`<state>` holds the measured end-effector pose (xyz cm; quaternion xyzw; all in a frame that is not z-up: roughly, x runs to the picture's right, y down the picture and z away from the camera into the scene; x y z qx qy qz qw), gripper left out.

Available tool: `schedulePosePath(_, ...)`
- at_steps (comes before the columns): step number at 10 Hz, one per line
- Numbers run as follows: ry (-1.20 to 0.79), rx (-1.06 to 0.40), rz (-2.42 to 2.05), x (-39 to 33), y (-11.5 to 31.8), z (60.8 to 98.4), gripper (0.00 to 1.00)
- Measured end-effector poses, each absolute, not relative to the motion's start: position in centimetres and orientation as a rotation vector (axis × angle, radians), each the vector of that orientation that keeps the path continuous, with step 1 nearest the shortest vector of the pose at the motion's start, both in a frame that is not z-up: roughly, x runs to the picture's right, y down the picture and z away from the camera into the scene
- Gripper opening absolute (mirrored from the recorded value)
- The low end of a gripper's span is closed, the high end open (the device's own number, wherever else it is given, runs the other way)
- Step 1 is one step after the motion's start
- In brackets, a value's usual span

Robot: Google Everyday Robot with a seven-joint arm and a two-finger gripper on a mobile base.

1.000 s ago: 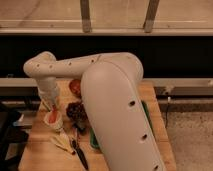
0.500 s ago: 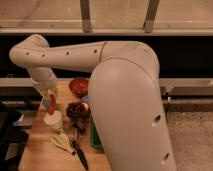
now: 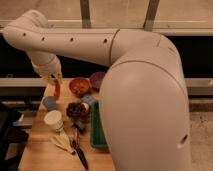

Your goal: Place pepper in table surface

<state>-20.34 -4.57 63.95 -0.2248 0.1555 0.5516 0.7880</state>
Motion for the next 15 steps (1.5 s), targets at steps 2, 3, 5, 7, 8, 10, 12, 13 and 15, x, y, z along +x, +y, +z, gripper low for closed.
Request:
schedulePosePath(2,0.337,-0.488,1.216,-19.3,-5.3,65.8,0.00)
schedulePosePath(3,0.333,-0.503,1.230,-19.0,-4.9,68.0,0.00)
schedulePosePath(5,0.336,-0.535,1.247,-18.7,-3.5,71.6,0.00)
schedulePosePath(7,0.347,-0.583,1.257,-18.6,-1.7,75.7,0.00)
schedulePosePath(8,0.351,-0.610,1.254,-19.0,-1.1,77.4,0.00)
schedulePosePath(10,0.350,-0.657,1.240,-20.6,-0.9,80.1,0.00)
schedulePosePath(12,0.348,-0.689,1.201,-23.0,-1.0,81.8,0.00)
schedulePosePath(13,0.339,-0.709,1.185,-24.1,-1.0,82.6,0.01)
schedulePosePath(15,0.290,-0.727,1.198,-24.2,-1.1,82.4,0.13)
